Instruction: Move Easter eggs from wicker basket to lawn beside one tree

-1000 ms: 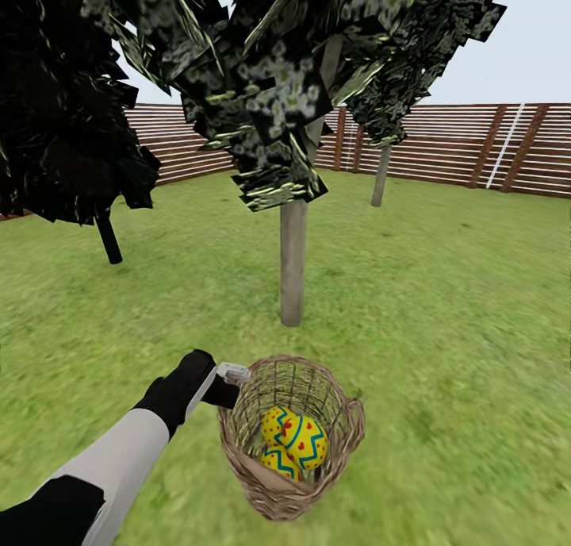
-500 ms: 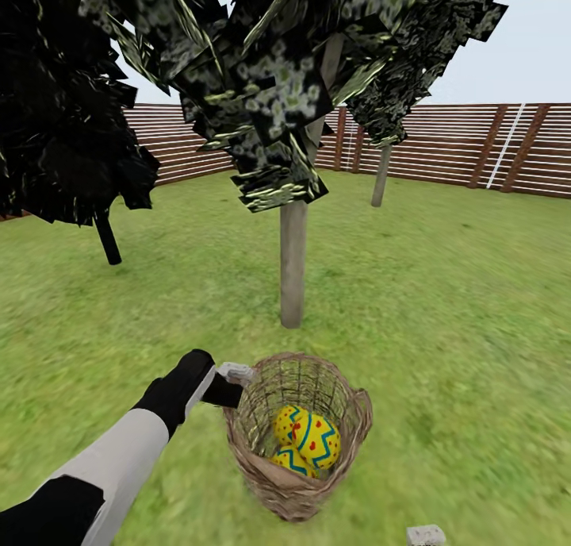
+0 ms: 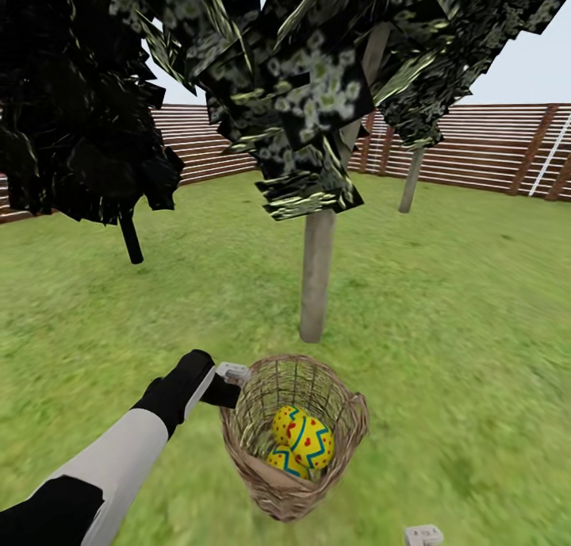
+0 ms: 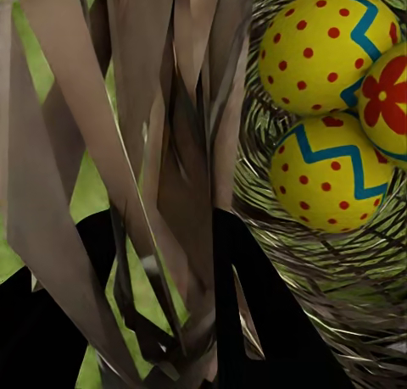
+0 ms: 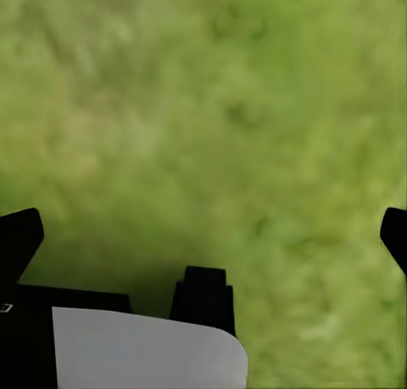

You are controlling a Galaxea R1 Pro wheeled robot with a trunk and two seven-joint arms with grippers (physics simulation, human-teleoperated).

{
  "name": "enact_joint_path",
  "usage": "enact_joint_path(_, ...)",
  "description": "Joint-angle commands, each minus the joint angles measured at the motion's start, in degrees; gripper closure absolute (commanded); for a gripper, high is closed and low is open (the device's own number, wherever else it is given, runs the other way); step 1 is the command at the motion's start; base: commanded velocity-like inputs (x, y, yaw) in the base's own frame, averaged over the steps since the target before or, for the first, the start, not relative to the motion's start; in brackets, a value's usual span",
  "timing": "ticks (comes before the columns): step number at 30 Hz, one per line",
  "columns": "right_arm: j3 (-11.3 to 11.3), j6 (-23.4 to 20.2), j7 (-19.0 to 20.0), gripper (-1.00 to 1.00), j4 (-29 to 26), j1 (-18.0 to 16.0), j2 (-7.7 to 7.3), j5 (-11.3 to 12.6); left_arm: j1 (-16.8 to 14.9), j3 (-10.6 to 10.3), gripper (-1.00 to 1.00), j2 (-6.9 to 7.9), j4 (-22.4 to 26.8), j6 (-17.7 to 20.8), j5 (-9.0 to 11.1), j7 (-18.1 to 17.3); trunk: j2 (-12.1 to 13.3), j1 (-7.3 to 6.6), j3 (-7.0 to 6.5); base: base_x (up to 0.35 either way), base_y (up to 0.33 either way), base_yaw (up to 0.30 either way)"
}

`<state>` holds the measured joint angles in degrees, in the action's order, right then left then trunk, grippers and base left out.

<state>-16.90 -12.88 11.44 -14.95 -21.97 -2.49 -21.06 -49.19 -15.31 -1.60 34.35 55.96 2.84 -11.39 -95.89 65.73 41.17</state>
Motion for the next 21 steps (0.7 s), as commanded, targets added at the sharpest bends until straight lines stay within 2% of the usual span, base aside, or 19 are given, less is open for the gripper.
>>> enact_joint_path(1, -0.50, -0.30, 0.41, -1.00, -0.17, 0.02, 0.03, -0.48, -0.06, -0.17, 1.00, 0.02, 0.02, 0.20, 0.32, 0.14, -0.02, 0.03, 0.03, 0.323, 0.000, 0.284)
enact_joint_path(8, -0.50, -0.30, 0.34, -1.00, -0.17, 0.03, 0.05, -0.38, -0.05, -0.07, 1.00, 0.02, 0.02, 0.20, 0.40, 0.12, -0.02, 0.03, -0.11, 0.323, 0.000, 0.257)
enact_joint_path(18, -0.68, -0.11, 0.50, -1.00, -0.39, 0.00, -0.25, -0.34, -0.06, -0.07, 1.00, -0.05, 0.08, 0.20, 0.41, 0.05, -0.02, 0.03, -0.12, 0.323, 0.000, 0.003)
enact_joint_path(21, -0.80, -0.23, 0.74, -1.00, -3.34, 0.00, -0.56, -0.25, -0.04, -0.09, 1.00, -0.05, 0.10, 0.20, 0.41, 0.05, -0.02, 0.03, -0.12, 0.323, 0.000, 0.000)
